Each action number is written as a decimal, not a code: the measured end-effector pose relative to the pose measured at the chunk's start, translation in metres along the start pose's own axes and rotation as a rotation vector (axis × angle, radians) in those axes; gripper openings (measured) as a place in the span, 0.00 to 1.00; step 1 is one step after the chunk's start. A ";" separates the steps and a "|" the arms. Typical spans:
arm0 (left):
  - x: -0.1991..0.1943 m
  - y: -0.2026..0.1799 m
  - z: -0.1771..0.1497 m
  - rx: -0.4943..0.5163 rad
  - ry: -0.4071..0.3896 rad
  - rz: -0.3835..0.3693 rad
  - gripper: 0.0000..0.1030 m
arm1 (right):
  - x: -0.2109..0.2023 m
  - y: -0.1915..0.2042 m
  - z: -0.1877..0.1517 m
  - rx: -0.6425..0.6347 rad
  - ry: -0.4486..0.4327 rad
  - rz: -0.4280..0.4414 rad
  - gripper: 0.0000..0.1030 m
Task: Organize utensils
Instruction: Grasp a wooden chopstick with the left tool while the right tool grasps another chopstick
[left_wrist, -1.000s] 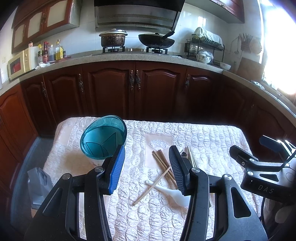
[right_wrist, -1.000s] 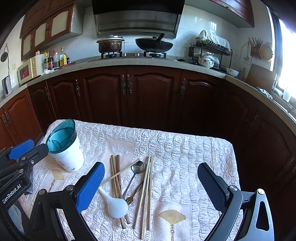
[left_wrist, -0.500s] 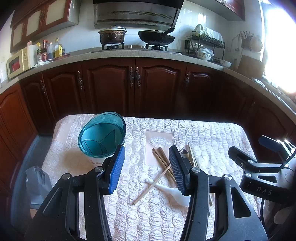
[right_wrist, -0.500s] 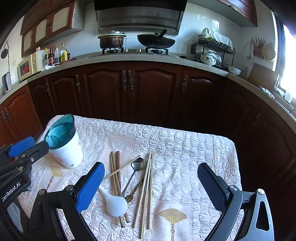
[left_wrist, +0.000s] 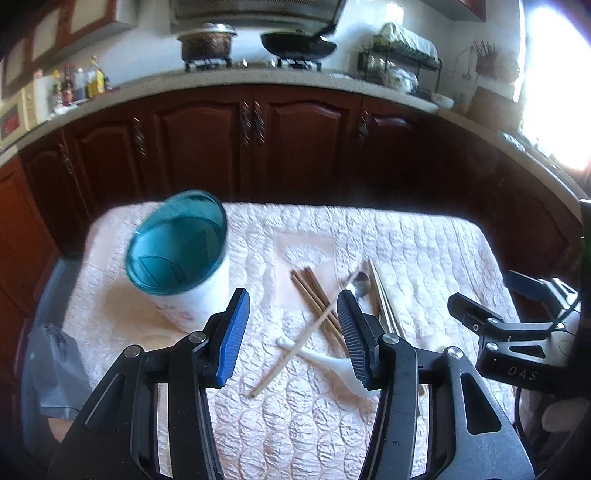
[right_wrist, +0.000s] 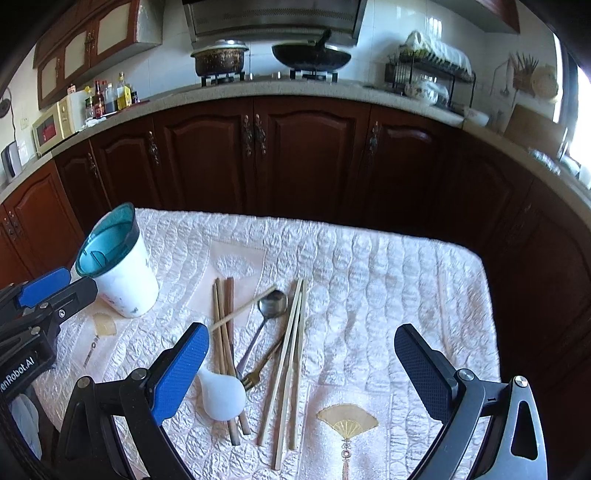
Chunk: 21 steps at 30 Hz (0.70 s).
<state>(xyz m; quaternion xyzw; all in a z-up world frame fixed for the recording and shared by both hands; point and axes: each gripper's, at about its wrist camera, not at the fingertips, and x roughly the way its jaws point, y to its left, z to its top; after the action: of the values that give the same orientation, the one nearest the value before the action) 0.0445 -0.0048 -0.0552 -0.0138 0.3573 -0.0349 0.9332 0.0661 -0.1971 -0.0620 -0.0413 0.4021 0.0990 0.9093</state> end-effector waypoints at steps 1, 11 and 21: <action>0.005 -0.001 0.000 0.008 0.012 -0.009 0.47 | 0.005 -0.003 -0.002 0.007 0.011 0.010 0.97; 0.079 -0.025 0.014 0.058 0.191 -0.151 0.47 | 0.079 -0.049 -0.017 0.104 0.155 0.147 0.60; 0.165 -0.063 0.027 0.191 0.326 -0.187 0.46 | 0.163 -0.053 0.005 0.128 0.275 0.278 0.28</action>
<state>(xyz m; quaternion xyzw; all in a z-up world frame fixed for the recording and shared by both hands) 0.1819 -0.0800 -0.1418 0.0472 0.4960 -0.1570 0.8527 0.1881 -0.2241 -0.1795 0.0592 0.5299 0.1911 0.8241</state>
